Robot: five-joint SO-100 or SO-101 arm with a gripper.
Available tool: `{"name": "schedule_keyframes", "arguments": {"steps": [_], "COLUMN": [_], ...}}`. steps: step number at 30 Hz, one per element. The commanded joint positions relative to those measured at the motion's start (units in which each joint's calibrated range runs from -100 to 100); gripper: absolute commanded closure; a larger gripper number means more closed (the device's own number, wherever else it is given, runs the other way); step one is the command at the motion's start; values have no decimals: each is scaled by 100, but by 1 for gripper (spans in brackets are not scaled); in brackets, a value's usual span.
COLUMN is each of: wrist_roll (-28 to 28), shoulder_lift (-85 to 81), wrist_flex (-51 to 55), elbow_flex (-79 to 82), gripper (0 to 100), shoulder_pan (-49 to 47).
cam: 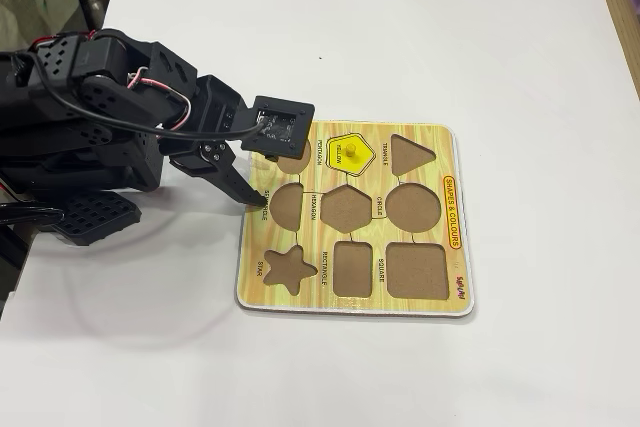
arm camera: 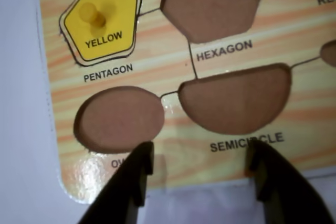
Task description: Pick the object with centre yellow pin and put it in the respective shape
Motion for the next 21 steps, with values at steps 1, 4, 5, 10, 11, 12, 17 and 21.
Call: {"name": "schedule_keyframes", "arguments": {"steps": [1,4,5,10,11,12,17,21], "wrist_roll": [0,41,47,47,47,47,47,47], "shoulder_lift": [-48,-48,-40,-40,-48,-48,-48,-48], "wrist_flex": [29,38,38,427,548,660,1058,1058], "elbow_flex": [27,27,27,36,36,36,36,36], "gripper": [79,79,79,79,79,79,79,79], "shoulder_pan": [131,355,375,375,375,375,355,346]}}
